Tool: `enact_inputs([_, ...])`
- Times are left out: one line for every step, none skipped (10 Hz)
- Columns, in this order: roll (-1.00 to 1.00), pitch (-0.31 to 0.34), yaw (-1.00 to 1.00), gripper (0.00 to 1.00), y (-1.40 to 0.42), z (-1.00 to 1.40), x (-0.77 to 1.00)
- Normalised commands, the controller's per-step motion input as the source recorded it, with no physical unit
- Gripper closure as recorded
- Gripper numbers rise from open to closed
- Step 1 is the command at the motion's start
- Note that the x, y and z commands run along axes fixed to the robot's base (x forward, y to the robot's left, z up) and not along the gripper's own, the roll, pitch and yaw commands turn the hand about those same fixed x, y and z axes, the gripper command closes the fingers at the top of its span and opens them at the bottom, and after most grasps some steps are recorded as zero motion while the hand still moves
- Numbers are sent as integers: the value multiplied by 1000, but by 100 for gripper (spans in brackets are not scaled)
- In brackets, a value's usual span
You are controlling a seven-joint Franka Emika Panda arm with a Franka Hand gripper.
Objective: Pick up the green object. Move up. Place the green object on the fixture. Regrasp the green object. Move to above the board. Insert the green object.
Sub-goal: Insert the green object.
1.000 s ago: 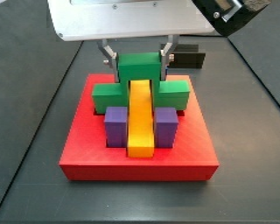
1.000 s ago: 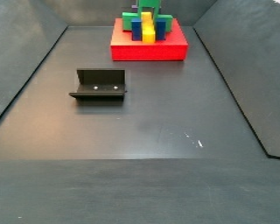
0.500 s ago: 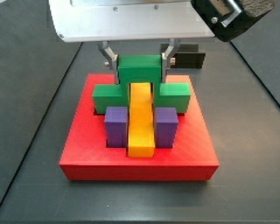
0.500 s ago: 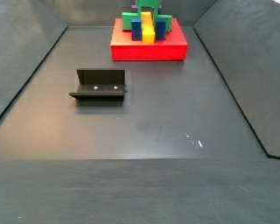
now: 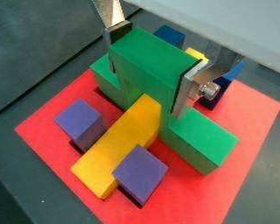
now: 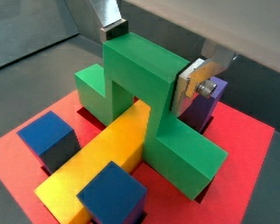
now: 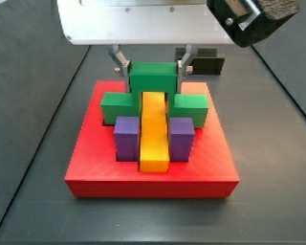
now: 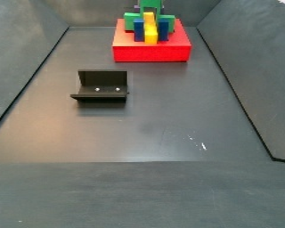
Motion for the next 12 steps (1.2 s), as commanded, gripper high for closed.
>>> enact_inputs([-236, 187, -117, 100, 43, -171, 203])
enact_inputs([-221, 131, -31, 100, 63, -186, 211])
enact_inputs([-241, 36, 0, 100, 134, -89, 69])
enact_inputs([-213, -11, 34, 100, 177, 0, 0])
enact_inputs([-131, -71, 106, 100, 154, 0, -77])
enact_inputs([-89, -54, 71, 100, 114, 0, -97])
enact_inputs([-136, -83, 46, 100, 106, 0, -163])
enact_inputs([-127, -111, 40, 100, 74, -11, -229])
enact_inputs([-106, -84, 37, 100, 0, -97, -174])
enact_inputs([-187, -41, 97, 100, 0, -137, -20])
enact_inputs([-220, -30, 140, 100, 0, -194, 0])
enact_inputs([-171, -20, 163, 100, 0, -197, 0])
